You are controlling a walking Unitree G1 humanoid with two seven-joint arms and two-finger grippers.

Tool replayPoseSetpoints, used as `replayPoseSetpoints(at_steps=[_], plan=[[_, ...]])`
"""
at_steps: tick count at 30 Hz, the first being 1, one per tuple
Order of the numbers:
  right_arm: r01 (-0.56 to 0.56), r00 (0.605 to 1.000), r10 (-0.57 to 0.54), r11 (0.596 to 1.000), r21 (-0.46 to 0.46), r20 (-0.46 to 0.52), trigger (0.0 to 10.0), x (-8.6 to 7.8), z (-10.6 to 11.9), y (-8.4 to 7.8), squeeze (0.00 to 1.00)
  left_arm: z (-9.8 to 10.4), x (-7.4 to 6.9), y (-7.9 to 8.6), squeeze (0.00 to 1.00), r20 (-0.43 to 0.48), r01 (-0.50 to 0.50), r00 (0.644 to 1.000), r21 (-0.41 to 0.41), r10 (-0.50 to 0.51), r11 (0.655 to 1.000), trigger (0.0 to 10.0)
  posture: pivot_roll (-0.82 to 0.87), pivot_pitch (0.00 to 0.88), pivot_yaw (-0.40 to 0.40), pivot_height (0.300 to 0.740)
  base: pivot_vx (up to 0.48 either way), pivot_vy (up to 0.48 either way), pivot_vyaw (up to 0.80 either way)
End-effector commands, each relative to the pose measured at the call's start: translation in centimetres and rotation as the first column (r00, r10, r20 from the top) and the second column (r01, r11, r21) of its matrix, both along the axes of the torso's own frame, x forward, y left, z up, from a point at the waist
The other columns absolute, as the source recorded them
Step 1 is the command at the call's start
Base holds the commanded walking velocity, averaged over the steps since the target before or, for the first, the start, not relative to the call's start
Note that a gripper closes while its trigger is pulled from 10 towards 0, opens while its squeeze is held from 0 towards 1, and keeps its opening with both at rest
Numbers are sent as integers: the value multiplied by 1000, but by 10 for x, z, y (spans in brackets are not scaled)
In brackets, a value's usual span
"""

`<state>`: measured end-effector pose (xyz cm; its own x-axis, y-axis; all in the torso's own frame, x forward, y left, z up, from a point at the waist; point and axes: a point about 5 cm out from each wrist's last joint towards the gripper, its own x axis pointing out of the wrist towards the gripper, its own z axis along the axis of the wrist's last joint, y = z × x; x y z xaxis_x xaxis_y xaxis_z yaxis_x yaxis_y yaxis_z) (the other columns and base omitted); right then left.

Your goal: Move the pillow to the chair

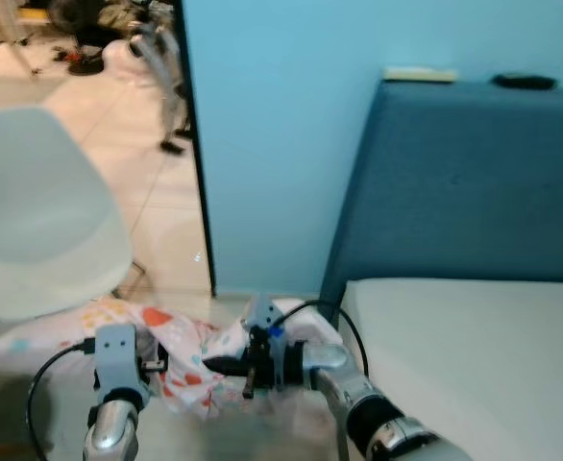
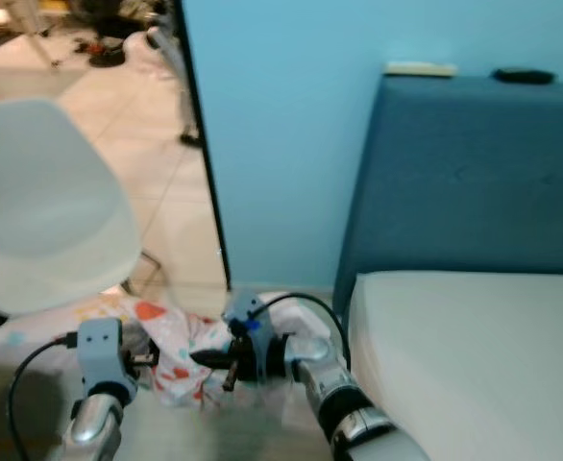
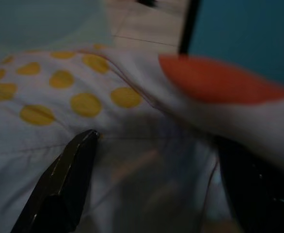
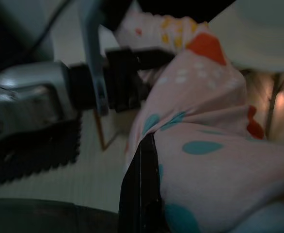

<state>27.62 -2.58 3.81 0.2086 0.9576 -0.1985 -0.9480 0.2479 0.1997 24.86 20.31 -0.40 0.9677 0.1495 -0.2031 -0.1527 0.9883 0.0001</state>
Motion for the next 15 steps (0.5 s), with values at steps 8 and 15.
replayPoseSetpoints(at_steps=[8,15], plan=[[96,995,-96,992,-85,0,10000,-1,-13,-7,0,-10,-2,-17,0,-63,66,996,-24,-67,998,10000,-11,62,-72,740,0,0,775],[200,980,-200,966,-162,17,10000,2,-21,-20,0,-11,2,-28,0,-82,113,990,-29,-115,993,10000,-13,63,-68,740,0,0,775]])
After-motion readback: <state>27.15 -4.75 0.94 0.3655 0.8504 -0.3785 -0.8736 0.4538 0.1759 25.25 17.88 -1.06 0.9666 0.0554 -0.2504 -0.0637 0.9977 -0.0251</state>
